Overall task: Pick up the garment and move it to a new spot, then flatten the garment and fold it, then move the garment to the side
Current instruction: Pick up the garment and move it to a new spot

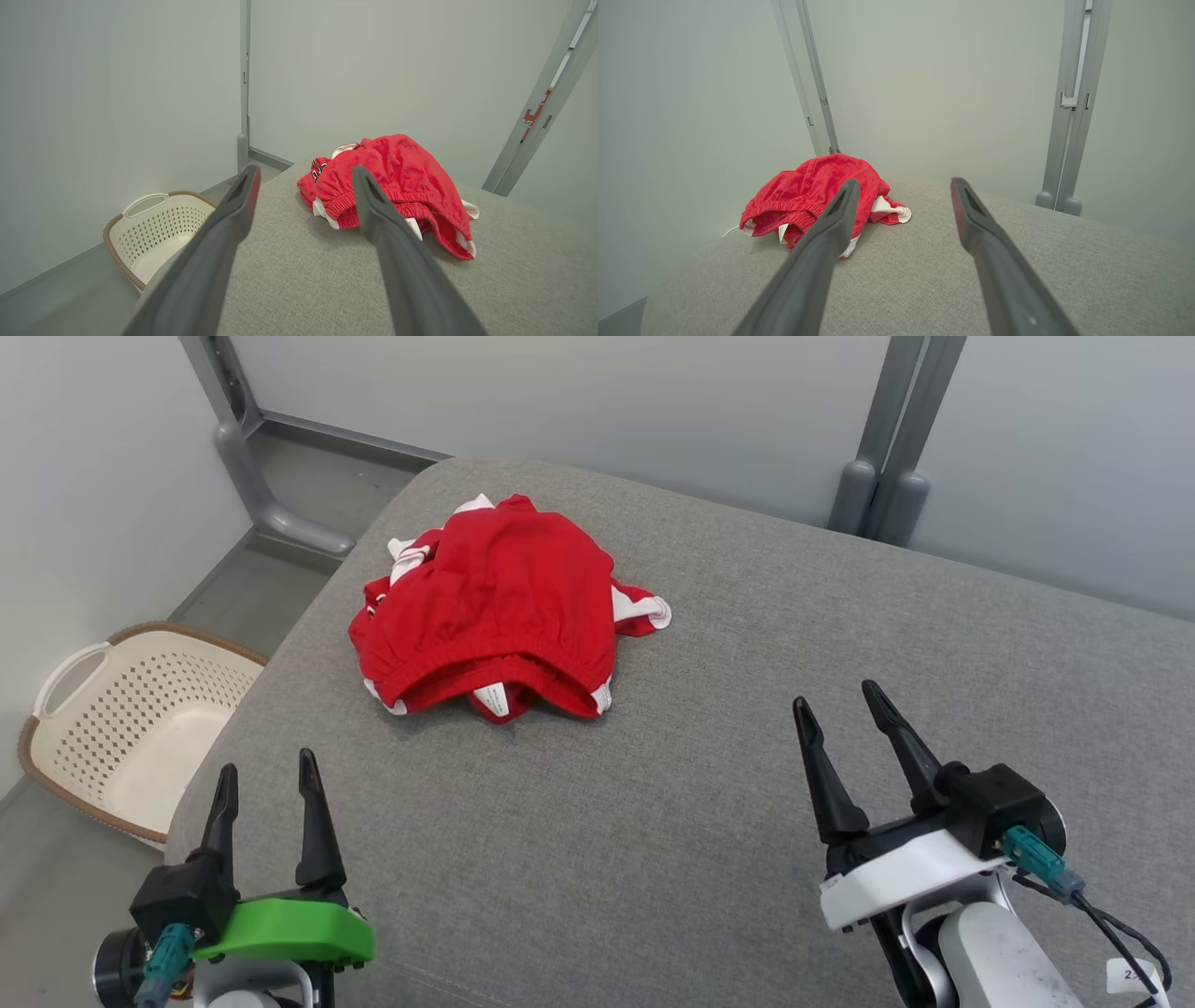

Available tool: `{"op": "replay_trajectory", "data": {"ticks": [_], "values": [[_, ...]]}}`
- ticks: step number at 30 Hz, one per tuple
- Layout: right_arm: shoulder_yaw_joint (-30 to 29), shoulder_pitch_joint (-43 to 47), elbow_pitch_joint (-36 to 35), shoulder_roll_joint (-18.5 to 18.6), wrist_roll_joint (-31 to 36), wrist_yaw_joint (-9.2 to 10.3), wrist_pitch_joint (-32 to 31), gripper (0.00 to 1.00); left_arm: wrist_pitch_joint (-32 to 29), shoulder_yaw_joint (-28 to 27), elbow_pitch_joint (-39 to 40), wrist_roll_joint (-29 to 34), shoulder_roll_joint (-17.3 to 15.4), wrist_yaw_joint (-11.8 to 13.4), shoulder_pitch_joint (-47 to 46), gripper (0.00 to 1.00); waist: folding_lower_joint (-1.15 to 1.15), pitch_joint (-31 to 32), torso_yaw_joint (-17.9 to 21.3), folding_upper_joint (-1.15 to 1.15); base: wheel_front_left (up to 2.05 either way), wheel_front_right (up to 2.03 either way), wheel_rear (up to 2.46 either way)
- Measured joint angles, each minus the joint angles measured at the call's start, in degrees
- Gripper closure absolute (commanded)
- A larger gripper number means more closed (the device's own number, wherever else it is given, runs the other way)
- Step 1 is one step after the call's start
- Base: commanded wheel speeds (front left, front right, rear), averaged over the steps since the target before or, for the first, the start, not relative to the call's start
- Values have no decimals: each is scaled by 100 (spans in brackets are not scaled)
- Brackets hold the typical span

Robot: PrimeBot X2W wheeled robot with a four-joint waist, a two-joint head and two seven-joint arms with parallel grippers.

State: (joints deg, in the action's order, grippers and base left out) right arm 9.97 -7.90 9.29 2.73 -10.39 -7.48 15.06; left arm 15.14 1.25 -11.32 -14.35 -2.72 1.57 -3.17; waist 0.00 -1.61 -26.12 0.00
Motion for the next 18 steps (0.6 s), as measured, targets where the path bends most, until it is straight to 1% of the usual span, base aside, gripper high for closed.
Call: {"op": "replay_trajectory", "data": {"ticks": [1, 2, 5, 7, 10, 14, 16, 17, 18], "values": [[14, 0, -5, 1, -4, 0, 0, 0, 0, -18, -18, -23, -1, -21, -1, 0, 0, 4, 7, 0, 0, 0, 0], [31, -1, -8, 0, -14, 0, 0, 0, 0, -13, -75, -138, -3, -118, -3, 0, 0, 9, 20, 0, 0, 0, 0], [47, -2, -30, 0, -26, 0, 0, 0, 0, -47, -147, -163, -4, -192, -77, 0, 0, 22, 71, 0, 0, 0, 0], [51, -7, -38, 1, -22, 0, 0, 0, -23, -46, -216, -179, -63, -259, -236, 0, 0, 24, 113, 0, 0, 0, 0], [60, -41, -52, 0, 10, 0, 0, 0, -439, -89, -275, -298, -280, -364, -651, 0, 0, 7, 195, 0, 0, 0, 0], [91, -109, -82, 0, 51, 0, 0, 0, -1352, -153, -435, -546, -555, -476, -1287, 0, 0, -67, 342, 0, 0, 0, 0], [118, -179, -90, 1, 60, 0, 0, 0, -1801, -259, -565, -864, -625, -564, -1621, 0, 0, -126, 444, 0, 0, 0, 0], [141, -204, -102, -1, 63, 0, 0, 0, -1925, -279, -599, -987, -656, -601, -1744, 0, 0, -152, 489, 0, 0, 0, 0], [145, -234, -109, -1, 77, 0, 0, 0, -2086, -257, -668, -993, -748, -628, -1903, 0, 0, -192, 547, 0, 0, 0, 0]]}}
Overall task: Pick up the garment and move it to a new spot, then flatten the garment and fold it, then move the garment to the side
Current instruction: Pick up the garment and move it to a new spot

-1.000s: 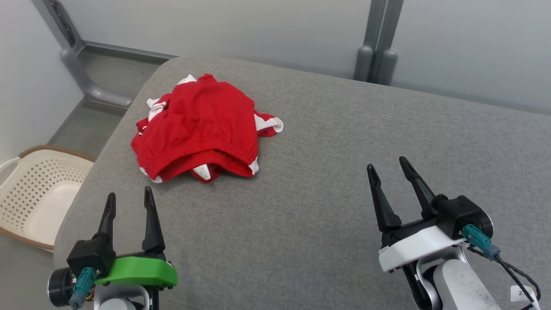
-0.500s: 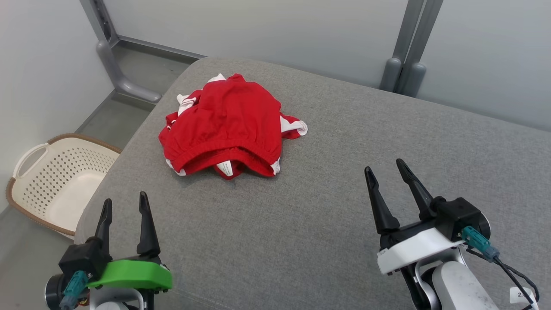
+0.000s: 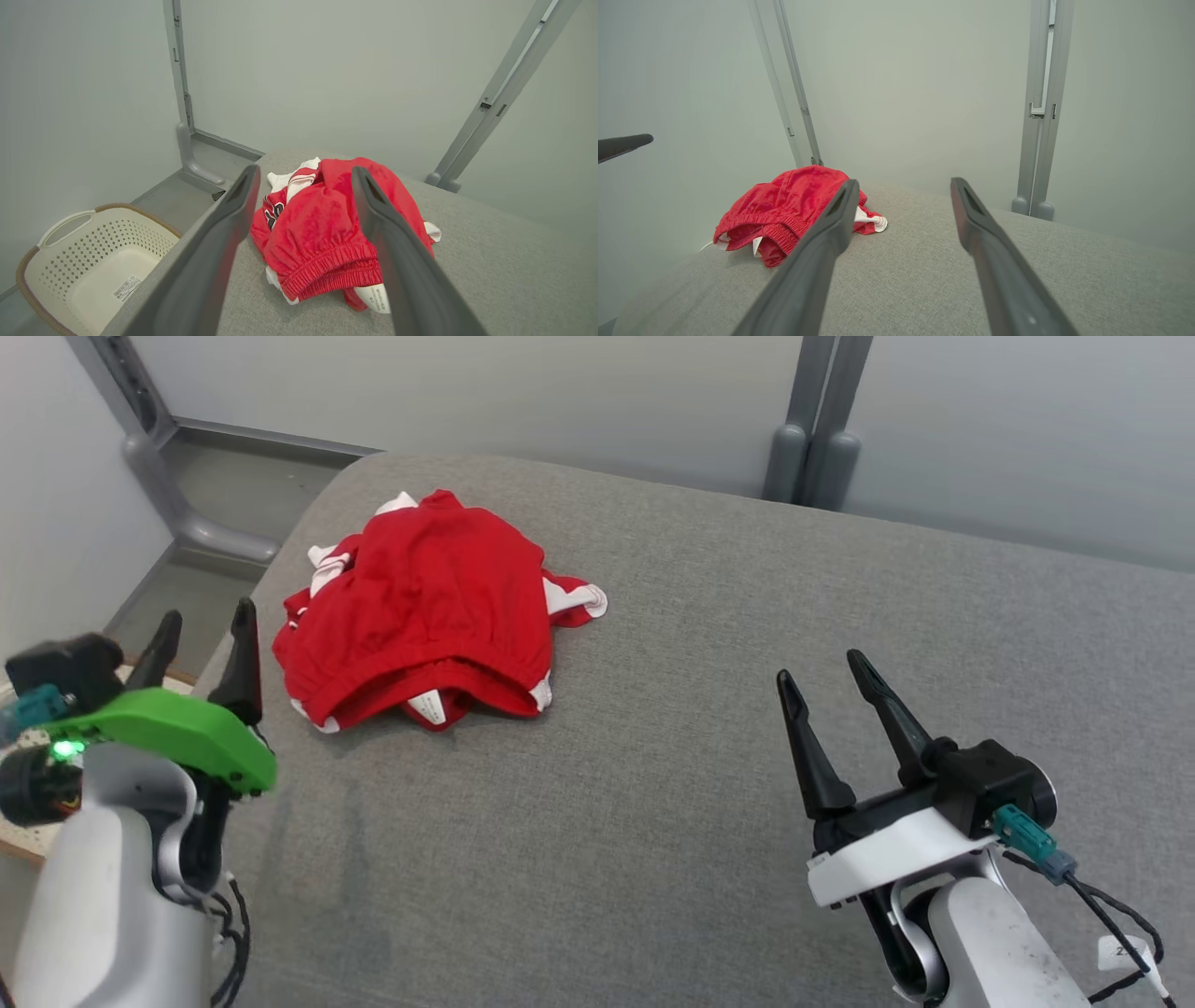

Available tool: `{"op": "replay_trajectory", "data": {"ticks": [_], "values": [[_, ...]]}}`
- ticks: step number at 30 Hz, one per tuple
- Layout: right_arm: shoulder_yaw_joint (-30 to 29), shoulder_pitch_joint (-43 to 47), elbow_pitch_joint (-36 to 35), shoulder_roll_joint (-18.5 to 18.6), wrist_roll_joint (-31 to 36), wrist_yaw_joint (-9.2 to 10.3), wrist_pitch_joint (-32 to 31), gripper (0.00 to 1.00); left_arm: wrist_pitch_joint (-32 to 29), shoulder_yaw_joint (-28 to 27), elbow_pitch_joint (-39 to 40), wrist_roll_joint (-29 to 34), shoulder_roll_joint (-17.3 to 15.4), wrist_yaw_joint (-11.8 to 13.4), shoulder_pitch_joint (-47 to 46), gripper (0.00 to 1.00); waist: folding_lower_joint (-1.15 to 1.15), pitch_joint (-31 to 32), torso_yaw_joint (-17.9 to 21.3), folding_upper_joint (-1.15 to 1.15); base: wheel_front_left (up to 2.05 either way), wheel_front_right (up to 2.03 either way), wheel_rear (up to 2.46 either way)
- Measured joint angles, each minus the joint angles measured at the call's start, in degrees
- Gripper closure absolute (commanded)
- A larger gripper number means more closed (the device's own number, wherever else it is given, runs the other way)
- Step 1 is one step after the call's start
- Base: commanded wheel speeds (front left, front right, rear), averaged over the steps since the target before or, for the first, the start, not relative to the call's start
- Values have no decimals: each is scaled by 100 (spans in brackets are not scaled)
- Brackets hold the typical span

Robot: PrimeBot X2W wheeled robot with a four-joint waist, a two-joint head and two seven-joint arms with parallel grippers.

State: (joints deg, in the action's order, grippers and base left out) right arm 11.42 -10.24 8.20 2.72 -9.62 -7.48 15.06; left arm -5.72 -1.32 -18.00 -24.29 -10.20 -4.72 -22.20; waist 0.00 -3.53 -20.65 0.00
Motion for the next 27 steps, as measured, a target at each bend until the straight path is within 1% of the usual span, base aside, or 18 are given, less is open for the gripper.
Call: {"op": "replay_trajectory", "data": {"ticks": [1, 6, 8, 10, 14, 18, 23, 24, 25, 27], "values": [[4, -28, 3, 2, 24, 0, 0, 0, -188, 7, -109, -38, -99, -34, -175, 0, 0, -48, 58, 0, 0, 0, 0], [91, -227, -3, 57, 57, 0, 0, 0, -1009, 71, -710, -330, -374, -135, -905, 0, 0, -298, 337, 0, 0, 0, 0], [111, -338, -31, 73, 63, 0, 0, 0, -1394, 99, -1042, -445, -506, -168, -1206, 0, 0, -421, 470, 0, 0, 0, 0], [148, -420, -37, 88, 63, 0, 0, 0, -1651, 114, -1360, -549, -611, -189, -1408, 0, 0, -531, 597, 0, 0, 0, 0], [174, -577, -63, 116, 59, 0, 0, 0, -1975, 121, -2080, -691, -914, -219, -1760, 0, 0, -759, 882, 0, 0, 0, 0], [164, -659, -75, 125, 37, 0, 0, 0, -2325, 193, -2807, -798, -1057, -240, -1902, 0, 0, -958, 1184, 0, 0, 0, 0], [165, -678, -78, 116, 15, 0, 0, 0, -2664, 290, -3439, -920, -1201, -259, -1931, 0, 0, -1123, 1527, 0, 0, 0, 0], [158, -678, -81, 115, 15, 0, 0, 0, -2672, 298, -3507, -970, -1220, -259, -1940, 4, -1, -1150, 1591, 0, 0, 0, 0], [149, -678, -83, 114, 14, 0, 0, 0, -2663, 311, -3555, -1025, -1239, -259, -1958, 51, 0, -1173, 1646, 0, 0, 0, 0], [140, -678, -83, 112, 14, 0, 0, 0, -2609, 364, -3607, -1044, -1279, -259, -1984, 100, -1, -1206, 1727, 0, 0, 0, 0]]}}
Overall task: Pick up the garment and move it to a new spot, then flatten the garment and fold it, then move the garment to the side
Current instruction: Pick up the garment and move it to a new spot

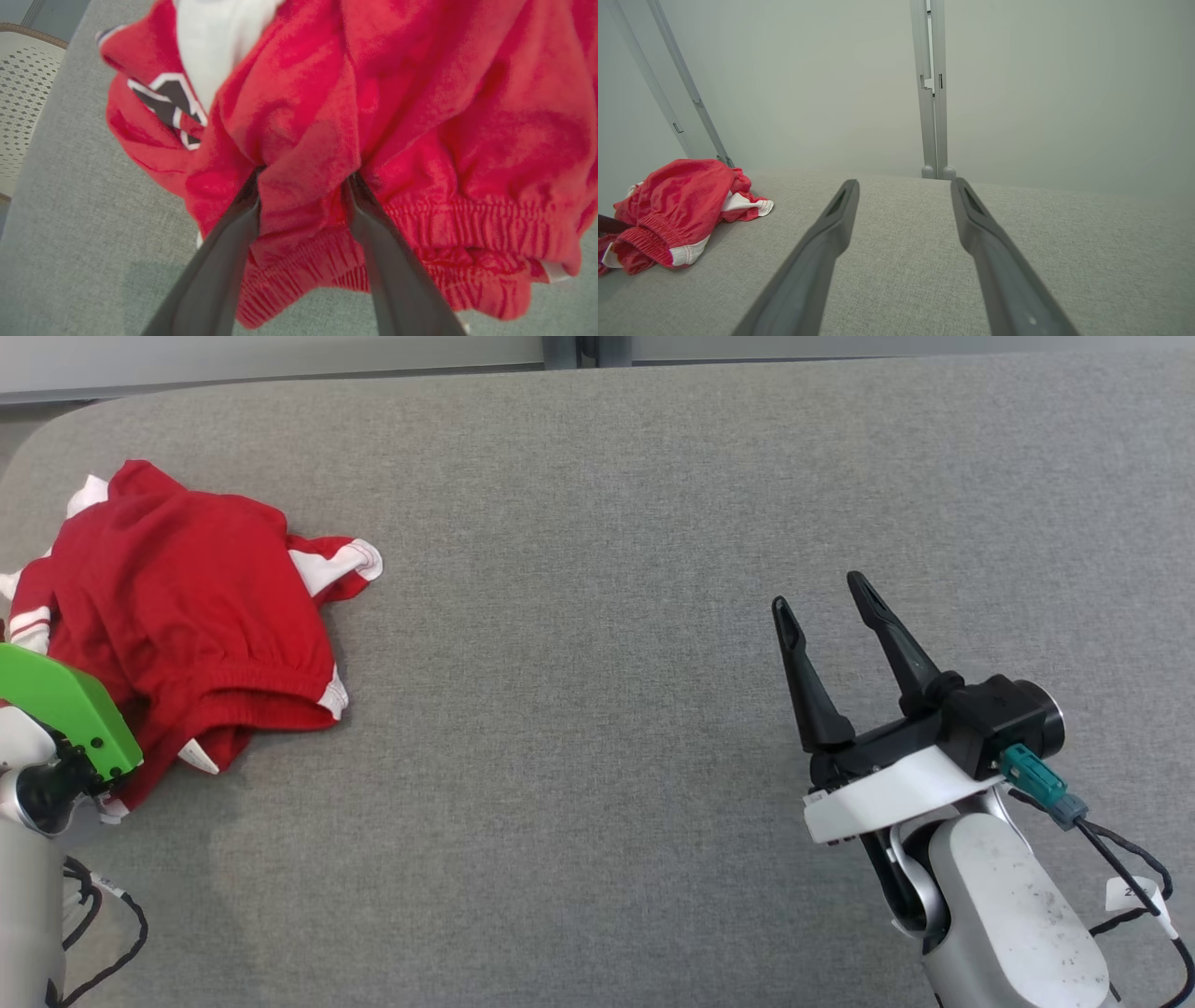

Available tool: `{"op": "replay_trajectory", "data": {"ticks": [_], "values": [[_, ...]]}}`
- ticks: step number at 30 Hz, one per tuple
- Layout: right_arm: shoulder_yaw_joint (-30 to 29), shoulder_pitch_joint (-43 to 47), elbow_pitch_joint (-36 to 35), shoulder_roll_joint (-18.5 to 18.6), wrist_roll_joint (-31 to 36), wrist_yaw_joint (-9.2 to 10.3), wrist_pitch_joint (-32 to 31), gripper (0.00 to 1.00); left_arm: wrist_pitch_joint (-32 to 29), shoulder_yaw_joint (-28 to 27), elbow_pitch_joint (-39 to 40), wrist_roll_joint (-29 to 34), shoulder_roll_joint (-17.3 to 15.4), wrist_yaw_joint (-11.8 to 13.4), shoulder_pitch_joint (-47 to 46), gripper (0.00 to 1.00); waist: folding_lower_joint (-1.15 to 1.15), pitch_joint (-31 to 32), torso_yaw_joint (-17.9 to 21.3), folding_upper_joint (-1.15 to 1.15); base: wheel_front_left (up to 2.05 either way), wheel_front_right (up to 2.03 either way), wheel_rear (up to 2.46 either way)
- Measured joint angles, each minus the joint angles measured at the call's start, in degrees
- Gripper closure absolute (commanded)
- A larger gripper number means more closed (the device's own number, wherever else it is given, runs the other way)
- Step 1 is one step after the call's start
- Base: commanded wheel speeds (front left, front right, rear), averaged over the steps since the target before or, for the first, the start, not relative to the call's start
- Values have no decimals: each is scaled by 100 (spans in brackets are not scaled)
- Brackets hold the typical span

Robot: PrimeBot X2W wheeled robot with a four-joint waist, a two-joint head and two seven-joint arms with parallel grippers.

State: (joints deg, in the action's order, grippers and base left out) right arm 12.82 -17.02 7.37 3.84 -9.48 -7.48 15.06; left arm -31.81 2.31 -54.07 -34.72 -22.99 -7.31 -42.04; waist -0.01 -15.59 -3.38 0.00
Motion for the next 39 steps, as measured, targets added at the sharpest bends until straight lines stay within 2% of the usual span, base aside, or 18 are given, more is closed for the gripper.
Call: {"op": "replay_trajectory", "data": {"ticks": [5, 11, 17, 23, 31, 39], "values": [[-29, 5, 2, -10, 0, 0, 0, 0, 97, 309, 131, -126, -70, -2, -20, 100, 0, 20, 71, 0, 0, 0, 0], [-30, 79, 46, -51, -21, 0, 0, 0, 276, 669, 523, -207, -366, -8, -19, 100, 0, 225, 24, 0, 0, 0, 0], [-64, 247, 92, -76, -89, 0, 0, 0, 381, 1025, 1285, -399, -656, -8, -36, 100, 0, 548, -20, 0, 0, 0, 0], [-46, 400, 123, -89, -155, 0, 0, 0, 407, 1318, 2362, -744, -724, -8, -142, 100, 0, 926, -18, 0, 0, 0, 0], [-71, 586, 114, -101, -327, 0, 0, 0, 381, 1617, 3786, -869, -664, -8, -150, 100, 1, 1270, 305, 0, 0, 0, 0], [-235, 709, 89, -99, -377, 0, 0, 0, 398, 1804, 5009, -917, -292, 182, -9, 100, 1, 1401, 828, 0, 0, 0, 0]]}}
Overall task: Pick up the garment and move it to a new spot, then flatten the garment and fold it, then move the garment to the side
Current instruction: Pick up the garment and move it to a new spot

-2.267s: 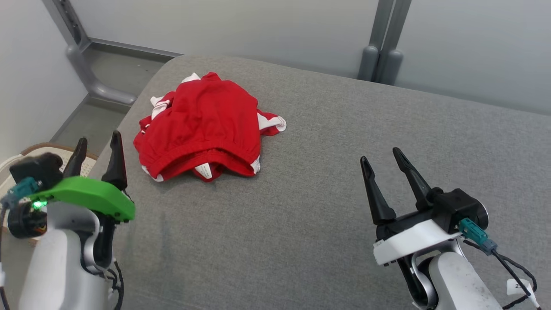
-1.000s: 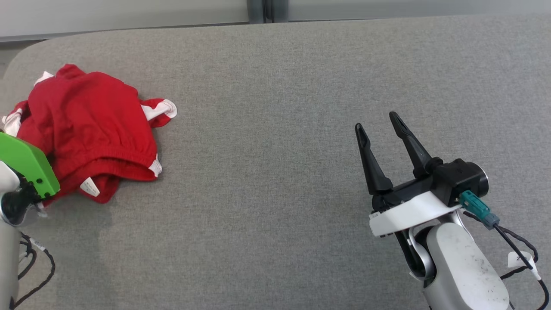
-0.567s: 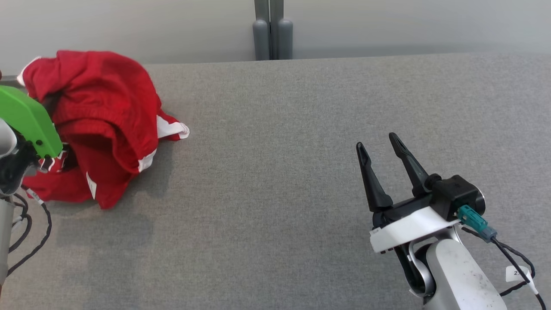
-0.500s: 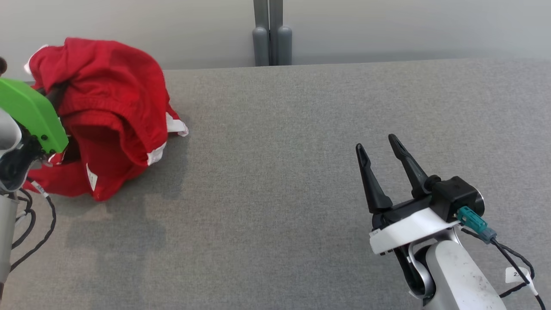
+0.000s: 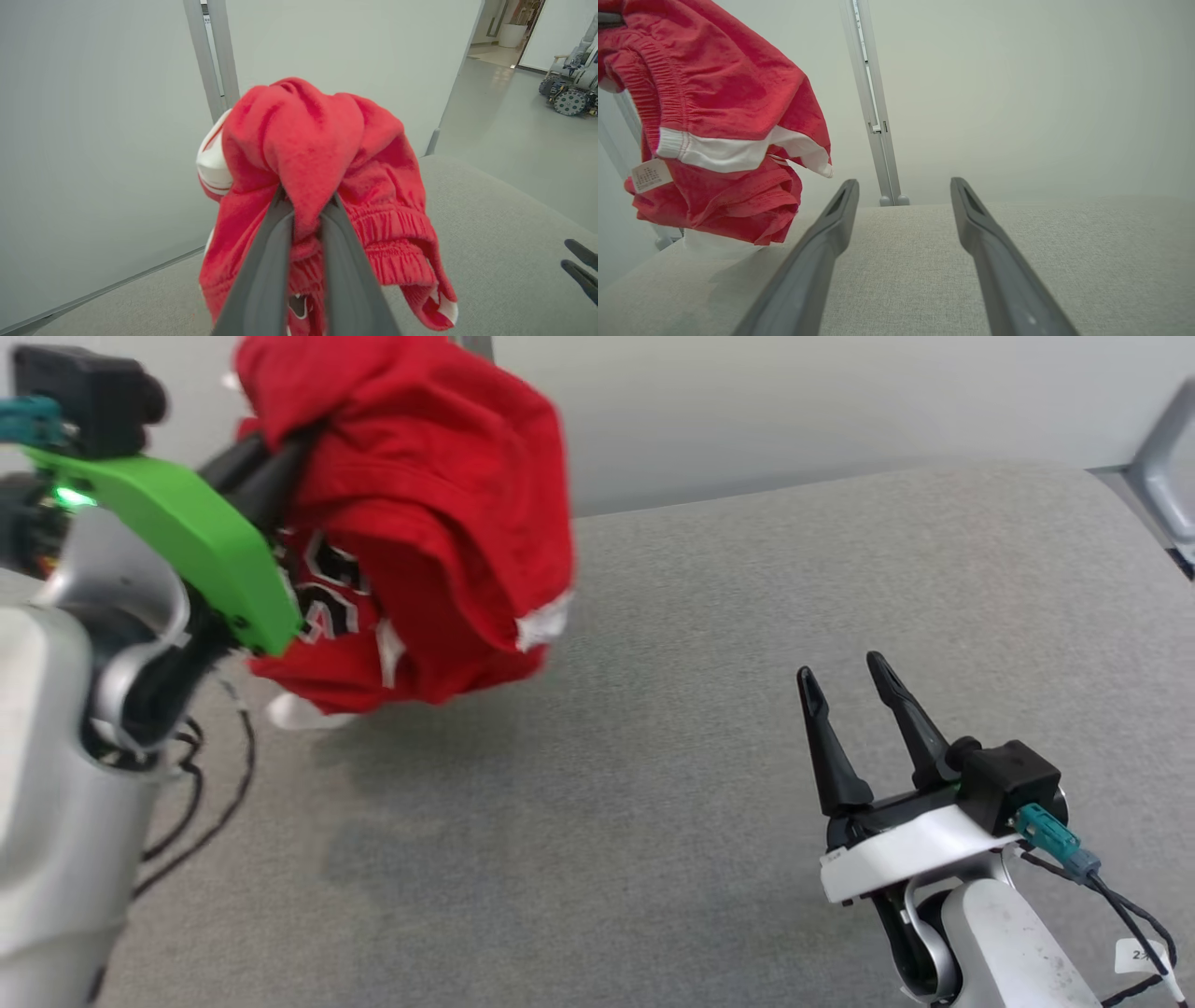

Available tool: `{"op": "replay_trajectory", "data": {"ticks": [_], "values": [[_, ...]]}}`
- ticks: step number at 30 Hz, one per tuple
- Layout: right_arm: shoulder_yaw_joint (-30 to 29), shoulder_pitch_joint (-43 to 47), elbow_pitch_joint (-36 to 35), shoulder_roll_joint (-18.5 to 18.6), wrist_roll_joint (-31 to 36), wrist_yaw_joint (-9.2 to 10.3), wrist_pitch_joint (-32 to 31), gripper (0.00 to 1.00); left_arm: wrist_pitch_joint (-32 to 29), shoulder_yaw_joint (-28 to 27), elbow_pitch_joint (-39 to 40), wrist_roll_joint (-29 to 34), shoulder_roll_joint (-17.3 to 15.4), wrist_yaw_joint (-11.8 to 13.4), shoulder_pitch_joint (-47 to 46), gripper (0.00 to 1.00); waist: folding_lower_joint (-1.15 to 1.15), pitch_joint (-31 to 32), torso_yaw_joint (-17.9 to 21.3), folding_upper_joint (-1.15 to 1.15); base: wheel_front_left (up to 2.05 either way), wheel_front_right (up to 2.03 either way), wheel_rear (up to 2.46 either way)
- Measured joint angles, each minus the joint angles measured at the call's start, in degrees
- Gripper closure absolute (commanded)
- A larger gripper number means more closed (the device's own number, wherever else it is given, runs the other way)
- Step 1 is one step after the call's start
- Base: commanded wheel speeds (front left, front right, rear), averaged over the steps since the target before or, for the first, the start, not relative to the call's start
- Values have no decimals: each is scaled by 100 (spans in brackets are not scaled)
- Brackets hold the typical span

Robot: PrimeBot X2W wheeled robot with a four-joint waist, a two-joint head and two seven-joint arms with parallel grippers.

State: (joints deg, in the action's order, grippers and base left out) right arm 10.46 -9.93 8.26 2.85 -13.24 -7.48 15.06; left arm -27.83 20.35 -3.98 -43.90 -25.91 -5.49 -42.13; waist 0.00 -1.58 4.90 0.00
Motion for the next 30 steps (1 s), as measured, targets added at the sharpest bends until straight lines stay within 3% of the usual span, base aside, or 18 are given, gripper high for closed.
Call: {"op": "replay_trajectory", "data": {"ticks": [4, 9, 18, 19, 20, 24, 30], "values": [[-9, -2, -31, -1, -38, 0, 0, 0, 107, 227, 257, -16, 259, 85, 418, 100, 0, -27, 223, 0, 0, 0, 0], [-15, -32, -64, -2, -96, 0, 0, 0, 702, 569, 114, 223, 597, 204, 1220, 100, 0, -147, 466, 0, 0, 0, 0], [-69, -96, -40, 2, -67, 0, 0, 0, 1815, 1305, -1696, 889, 1117, 110, 1836, 100, 0, -374, 668, 0, 0, 0, 0], [-57, -101, -26, 2, -63, 0, 0, 0, 1946, 1324, -1912, 904, 1194, 101, 1834, 74, 0, -375, 659, 0, 0, 0, 0], [-45, -103, -20, 0, -55, 0, 0, 0, 2045, 1337, -2063, 920, 1251, 97, 1832, 0, 0, -372, 647, 0, 0, 0, 0], [-43, -101, 42, -2, 3, 0, 0, 0, 2518, 1345, -2507, 917, 1504, 46, 1780, 0, 0, -333, 542, 0, 0, 0, 0], [-77, -54, 88, -1, 80, 0, 0, 0, 3051, 1296, -2549, 948, 1560, 37, 1712, 0, 0, -233, 311, 0, 0, 0, 0]]}}
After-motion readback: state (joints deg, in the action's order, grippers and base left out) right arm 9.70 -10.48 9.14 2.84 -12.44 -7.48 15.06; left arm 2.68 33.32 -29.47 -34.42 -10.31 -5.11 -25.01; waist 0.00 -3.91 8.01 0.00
